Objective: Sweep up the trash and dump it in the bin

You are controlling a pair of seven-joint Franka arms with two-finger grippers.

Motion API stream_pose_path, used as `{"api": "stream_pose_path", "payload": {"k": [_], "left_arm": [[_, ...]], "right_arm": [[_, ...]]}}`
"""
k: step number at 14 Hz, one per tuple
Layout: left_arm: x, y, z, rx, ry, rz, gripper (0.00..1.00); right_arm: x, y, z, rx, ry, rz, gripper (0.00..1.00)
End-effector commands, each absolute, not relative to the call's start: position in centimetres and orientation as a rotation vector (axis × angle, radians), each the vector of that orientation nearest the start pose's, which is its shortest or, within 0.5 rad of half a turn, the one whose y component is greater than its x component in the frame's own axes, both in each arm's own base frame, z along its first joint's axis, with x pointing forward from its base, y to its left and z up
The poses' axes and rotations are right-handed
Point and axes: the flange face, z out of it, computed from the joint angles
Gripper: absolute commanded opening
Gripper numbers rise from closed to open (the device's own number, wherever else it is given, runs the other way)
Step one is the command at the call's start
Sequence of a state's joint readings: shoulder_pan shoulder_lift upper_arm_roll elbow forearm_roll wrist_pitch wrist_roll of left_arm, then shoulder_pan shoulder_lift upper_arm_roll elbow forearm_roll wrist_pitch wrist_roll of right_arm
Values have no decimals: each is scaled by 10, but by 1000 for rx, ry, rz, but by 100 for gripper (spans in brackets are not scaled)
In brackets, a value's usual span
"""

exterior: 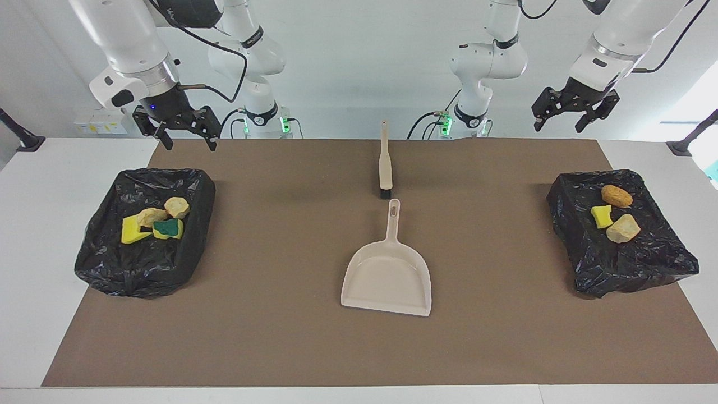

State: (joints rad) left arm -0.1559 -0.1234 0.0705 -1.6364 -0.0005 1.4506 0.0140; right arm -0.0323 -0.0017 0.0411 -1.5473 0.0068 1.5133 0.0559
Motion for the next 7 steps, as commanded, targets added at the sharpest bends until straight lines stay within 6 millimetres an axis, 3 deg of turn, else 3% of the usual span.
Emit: {"api": "stream_pose_path", "payload": {"k": [1, 7], "left_arm": [[514, -39, 657, -3132, 173, 152, 100], [516, -40, 665, -3139, 169, 111, 100]], "right_arm": [[544, 5, 632, -3118, 102, 28, 100], [544, 5, 632, -3118, 104, 28, 100]]}}
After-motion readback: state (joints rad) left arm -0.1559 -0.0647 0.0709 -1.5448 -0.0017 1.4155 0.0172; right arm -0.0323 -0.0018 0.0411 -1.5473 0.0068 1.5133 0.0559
